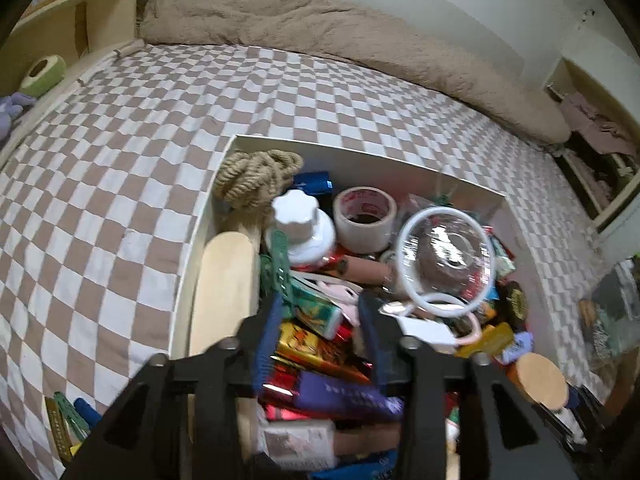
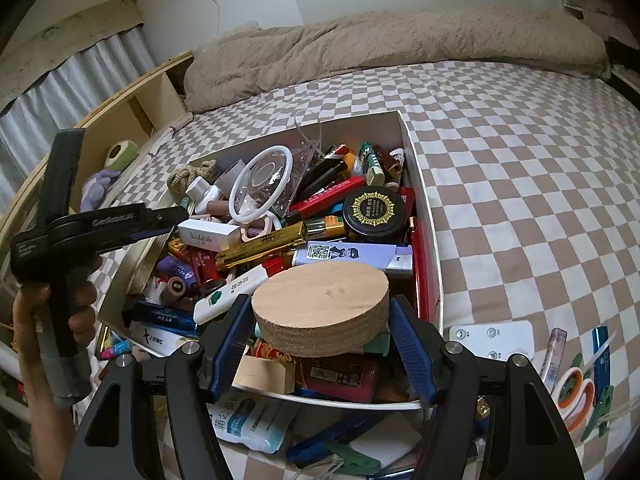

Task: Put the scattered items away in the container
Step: 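Lower clothespin into box and open left gripper while right holds disc above, then lower the wooden disc into the box and open the right gripper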

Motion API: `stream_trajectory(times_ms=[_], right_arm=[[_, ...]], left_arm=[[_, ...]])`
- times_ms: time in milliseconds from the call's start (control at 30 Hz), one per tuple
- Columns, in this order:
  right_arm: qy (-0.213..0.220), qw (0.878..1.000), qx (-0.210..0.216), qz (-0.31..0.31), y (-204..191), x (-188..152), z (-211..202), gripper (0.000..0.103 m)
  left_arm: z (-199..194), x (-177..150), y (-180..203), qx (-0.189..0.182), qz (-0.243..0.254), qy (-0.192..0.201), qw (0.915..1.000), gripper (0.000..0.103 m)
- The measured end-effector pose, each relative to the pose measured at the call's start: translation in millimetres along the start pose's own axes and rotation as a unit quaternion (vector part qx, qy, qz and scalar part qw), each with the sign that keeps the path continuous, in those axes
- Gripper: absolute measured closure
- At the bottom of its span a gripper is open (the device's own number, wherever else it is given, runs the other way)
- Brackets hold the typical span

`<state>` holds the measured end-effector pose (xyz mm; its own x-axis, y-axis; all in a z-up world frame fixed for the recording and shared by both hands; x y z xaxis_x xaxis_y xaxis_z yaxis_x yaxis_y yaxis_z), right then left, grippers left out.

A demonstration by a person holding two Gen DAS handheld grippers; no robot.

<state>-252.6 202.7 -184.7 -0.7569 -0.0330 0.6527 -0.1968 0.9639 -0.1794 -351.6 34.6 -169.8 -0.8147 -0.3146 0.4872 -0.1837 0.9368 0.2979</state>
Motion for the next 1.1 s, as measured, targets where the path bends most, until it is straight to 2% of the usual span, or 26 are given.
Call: stream_trajectory(times_ms=[167,233,300,400,500,567,667,900,1100], right_arm=[[0.000,1.000,0.000,0.001,0,0,1,0.034],[0.000,1.000,0.000,0.000,0,0,0,0.034],[-0.001,1.000,0.000,-0.001,0,0,0,0.034],[0.000,1.000,0.000,0.000,0,0,1,0.034],[0.000,1.000,-0.001,-0.001,0,0,1,0.034],[-0.001,1.000,-0.001,-0.002,0,0,1,0.034],[-0.001,1.000,-0.002,-0.003,1,1,1,0.034],[-0.001,1.000,-0.002,-0.003,1,1,1,0.033],[-0.001,1.000,-0.003,-0.004,0,1,1,0.033]], left_arm=[[11,-2,4,-0.008,0.002,-0.010,0.9999,0.044],[11,-2,8,-0.006,0.009,-0.002,0.9999,0.035],[10,-3,9,0.003,0.011,0.003,0.9999,0.034],[4,0,5,-0.004,-0.003,0.003,1.0000,0.034],[-2,4,3,-0.022,-0.020,0.004,0.9995,0.034],[-6,3,6,-0.049,-0.030,-0.005,0.9983,0.033],[-6,0,12,-0.076,-0.038,-0.020,0.9962,0.027],[6,-9,19,-0.078,-0.030,-0.042,0.9956,0.027],[13,-10,23,-0.069,-0.014,-0.037,0.9969,0.027]])
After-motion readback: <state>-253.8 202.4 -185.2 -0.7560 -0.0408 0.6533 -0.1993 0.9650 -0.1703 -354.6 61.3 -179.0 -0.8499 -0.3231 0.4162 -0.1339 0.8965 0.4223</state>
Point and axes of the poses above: each gripper's, at about its wrist camera, not at the fingertips, and z roughly the way its jaws point, y to its right, x to its top, the point moved 10 cm from there along z, roughly the way its jaws point, and after that the axes turned 10 degrees about -z, right-handed, at the moved point
